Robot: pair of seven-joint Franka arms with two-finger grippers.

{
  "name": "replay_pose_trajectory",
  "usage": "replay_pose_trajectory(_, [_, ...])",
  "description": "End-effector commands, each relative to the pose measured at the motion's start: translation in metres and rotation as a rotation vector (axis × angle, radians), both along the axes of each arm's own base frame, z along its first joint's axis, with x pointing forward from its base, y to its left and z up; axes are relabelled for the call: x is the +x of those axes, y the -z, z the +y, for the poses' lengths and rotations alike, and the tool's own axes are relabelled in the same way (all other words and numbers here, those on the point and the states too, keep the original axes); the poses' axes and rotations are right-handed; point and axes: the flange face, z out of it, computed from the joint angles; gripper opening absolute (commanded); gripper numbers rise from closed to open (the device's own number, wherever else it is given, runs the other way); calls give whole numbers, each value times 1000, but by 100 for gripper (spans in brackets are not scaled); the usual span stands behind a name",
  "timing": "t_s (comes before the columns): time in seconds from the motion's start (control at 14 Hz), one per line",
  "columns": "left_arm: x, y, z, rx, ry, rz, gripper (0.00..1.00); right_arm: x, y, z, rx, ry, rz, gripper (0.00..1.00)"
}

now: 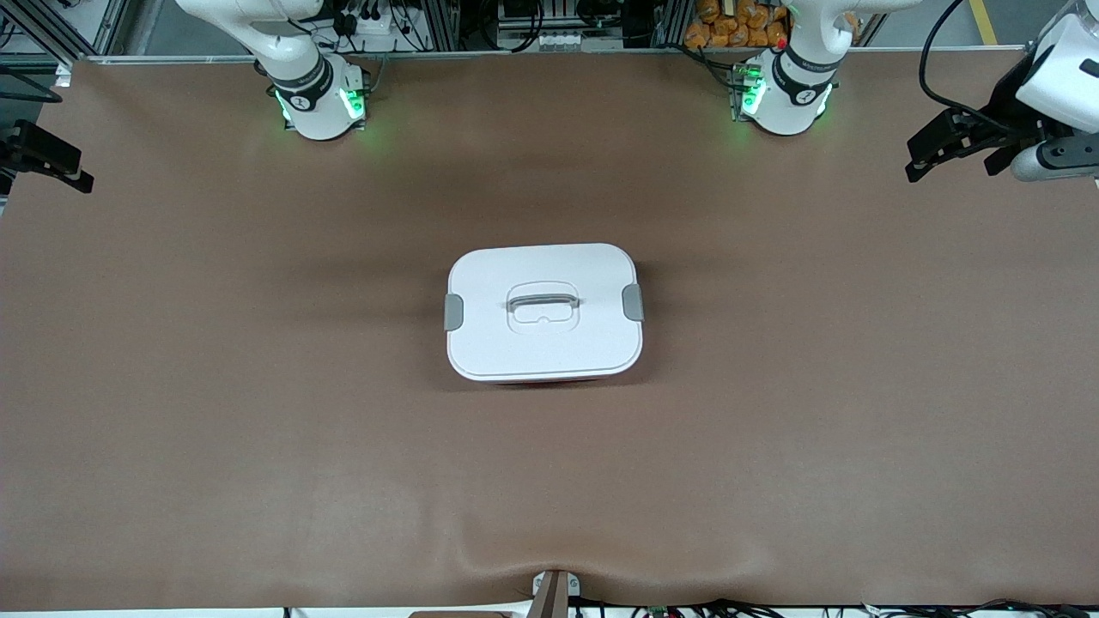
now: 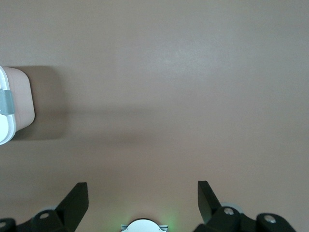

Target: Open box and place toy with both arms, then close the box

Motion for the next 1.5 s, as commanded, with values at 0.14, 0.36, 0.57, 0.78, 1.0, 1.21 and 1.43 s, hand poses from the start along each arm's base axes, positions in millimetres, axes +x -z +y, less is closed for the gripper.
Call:
replay_pose_trajectory(0.14, [-4, -7, -3, -6, 20, 7, 100, -6, -4, 0, 15, -5, -6, 100])
replay_pose_trajectory(0.36, [-9, -9, 0, -2, 23, 29, 100, -6, -3, 0, 15, -5, -5, 100])
replay_pose_trajectory(0.57, [-8, -7, 2, -2, 27, 36, 100, -6, -3, 1, 15, -6, -5, 100])
replay_pose_trajectory(0.78, [-4, -3, 10, -2, 12, 43, 100, -6, -3, 1, 15, -6, -5, 100])
replay_pose_trajectory(1.0, [-4, -3, 11, -4, 1, 43, 100, -6, -3, 1, 15, -6, -5, 100])
replay_pose_trajectory(1.21, [-2, -6, 13, -5, -11, 37, 100, -6, -3, 1, 15, -6, -5, 100])
replay_pose_trajectory(1.43, [0, -5, 27, -6, -43, 38, 100, -6, -3, 1, 15, -6, -5, 100])
